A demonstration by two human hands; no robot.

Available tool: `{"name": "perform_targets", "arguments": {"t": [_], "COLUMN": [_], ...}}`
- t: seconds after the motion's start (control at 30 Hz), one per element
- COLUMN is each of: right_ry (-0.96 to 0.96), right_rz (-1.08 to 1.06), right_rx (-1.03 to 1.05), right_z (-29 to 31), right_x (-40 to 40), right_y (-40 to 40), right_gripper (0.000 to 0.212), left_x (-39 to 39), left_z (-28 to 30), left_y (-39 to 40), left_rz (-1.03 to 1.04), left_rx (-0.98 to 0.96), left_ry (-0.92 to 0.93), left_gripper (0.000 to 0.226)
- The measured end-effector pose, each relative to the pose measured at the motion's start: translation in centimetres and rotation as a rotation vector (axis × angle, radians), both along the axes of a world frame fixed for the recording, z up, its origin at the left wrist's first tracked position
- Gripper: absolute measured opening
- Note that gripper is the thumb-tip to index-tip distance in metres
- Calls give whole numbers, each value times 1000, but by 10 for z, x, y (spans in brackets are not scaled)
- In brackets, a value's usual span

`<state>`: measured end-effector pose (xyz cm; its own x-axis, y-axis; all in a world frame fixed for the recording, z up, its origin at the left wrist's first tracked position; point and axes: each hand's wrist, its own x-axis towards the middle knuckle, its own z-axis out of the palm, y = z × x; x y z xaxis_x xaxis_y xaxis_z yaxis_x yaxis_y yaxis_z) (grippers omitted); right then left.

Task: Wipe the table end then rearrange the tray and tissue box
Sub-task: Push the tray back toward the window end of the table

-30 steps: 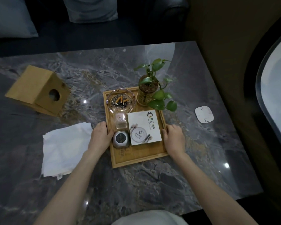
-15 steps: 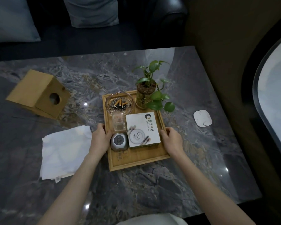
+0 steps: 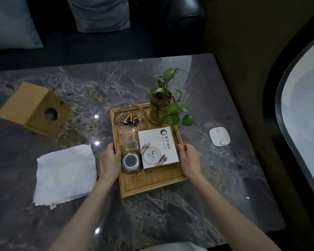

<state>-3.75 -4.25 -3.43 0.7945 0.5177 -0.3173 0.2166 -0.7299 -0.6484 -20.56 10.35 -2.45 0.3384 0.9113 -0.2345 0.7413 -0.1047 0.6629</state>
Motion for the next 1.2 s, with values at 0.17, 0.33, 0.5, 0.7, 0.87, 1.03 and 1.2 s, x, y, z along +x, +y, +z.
{"name": "perform_targets", "arguments": {"t": [0.17, 0.33, 0.5, 0.7, 0.87, 1.03, 1.2], "right_ry": [-41, -114, -123, -175, -180, -148, -121], "right_rz": [9, 0, -11, -23, -56, -77, -85], "right_rx": [72, 91, 122, 90, 92, 82, 72], "right_z": [9, 19, 23, 18, 12, 2, -5], "right_x": [27, 68, 109, 149, 167, 177, 184], "right_y": [-17, -35, -60, -88, -108, -121, -125], "right_gripper": [25, 30, 29, 27, 26, 28, 29], "left_x": [29, 69, 112, 154, 177, 194, 202], "left_z": [11, 12, 14, 9, 0, -7, -16], "left_y": [-16, -33, -54, -76, -89, -97, -102], "left_rz": [-21, -20, -31, -55, -93, -108, -119], "left_rx": [60, 66, 72, 50, 60, 38, 29], "left_ry": [-37, -95, -117, -144, -142, -125, -99], "left_gripper": [28, 31, 28, 21, 23, 24, 24]}}
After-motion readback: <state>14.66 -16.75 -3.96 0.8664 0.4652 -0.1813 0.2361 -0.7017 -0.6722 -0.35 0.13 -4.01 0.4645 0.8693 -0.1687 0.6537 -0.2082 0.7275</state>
